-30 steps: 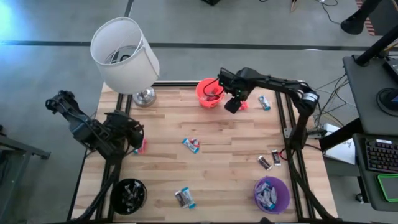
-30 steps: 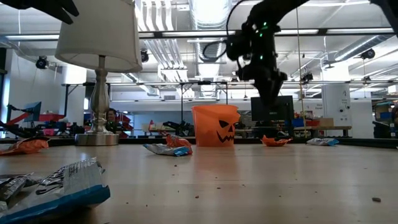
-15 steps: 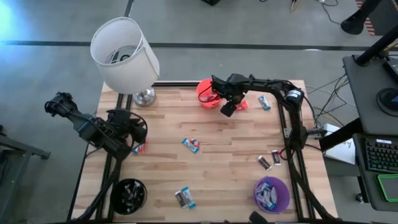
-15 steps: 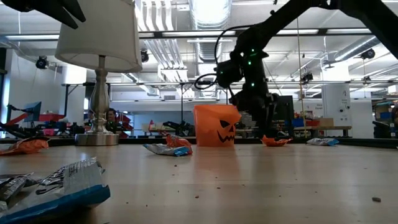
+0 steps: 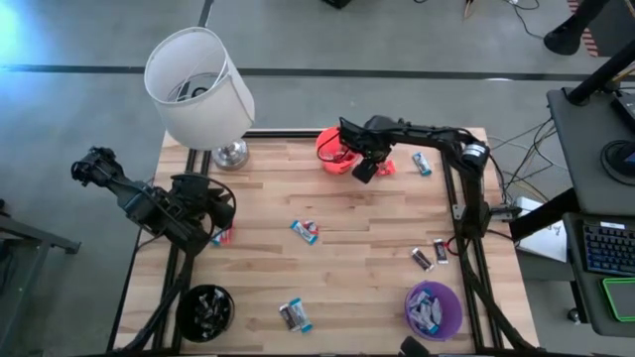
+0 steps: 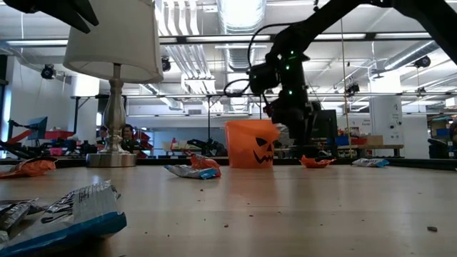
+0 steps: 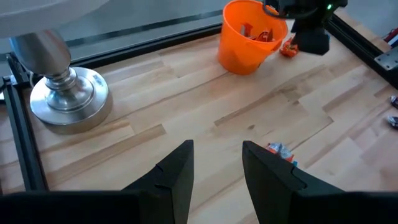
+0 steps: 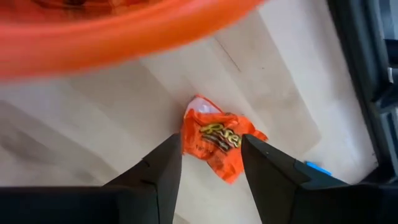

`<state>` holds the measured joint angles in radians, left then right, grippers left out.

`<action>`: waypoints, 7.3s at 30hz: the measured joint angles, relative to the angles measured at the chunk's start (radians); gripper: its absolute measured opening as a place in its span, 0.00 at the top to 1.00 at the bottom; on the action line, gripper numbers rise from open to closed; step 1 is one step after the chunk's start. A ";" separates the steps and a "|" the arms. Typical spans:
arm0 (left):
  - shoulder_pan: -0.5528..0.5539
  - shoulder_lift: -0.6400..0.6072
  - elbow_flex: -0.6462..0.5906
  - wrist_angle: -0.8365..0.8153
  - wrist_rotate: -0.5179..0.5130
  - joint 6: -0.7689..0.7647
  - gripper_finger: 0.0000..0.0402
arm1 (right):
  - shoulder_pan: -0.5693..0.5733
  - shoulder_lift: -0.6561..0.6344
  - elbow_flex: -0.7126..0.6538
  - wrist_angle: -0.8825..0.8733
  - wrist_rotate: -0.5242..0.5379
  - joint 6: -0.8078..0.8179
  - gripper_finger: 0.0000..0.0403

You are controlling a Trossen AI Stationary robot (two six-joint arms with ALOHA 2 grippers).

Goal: Organize candy in baskets
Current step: Put the orange chocolate into the orange bucket

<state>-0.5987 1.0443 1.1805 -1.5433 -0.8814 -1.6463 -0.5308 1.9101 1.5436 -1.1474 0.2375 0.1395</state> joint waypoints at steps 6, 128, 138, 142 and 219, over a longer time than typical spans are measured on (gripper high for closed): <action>0.000 0.000 0.000 0.003 0.000 0.040 0.70 | 0.000 -0.056 -0.002 -0.042 -0.001 0.011 0.58; 0.123 0.005 -0.016 0.047 -0.131 0.175 0.70 | -0.037 -0.412 -0.145 0.511 -0.235 0.208 0.98; 0.123 0.044 -0.016 0.048 -0.131 0.175 0.70 | -0.031 -0.234 -0.035 0.506 -0.324 0.149 0.98; 0.123 0.058 -0.016 0.048 -0.130 0.175 0.70 | -0.030 -0.220 -0.018 0.484 -0.325 0.128 0.96; 0.264 0.054 -0.576 0.503 0.601 -0.117 0.58 | 0.204 -0.586 0.137 0.001 -0.317 0.207 0.80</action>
<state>-0.3349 1.0985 0.6048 -1.0403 -0.2805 -1.7631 -0.3267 1.3239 1.6802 -1.1466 -0.0792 0.3462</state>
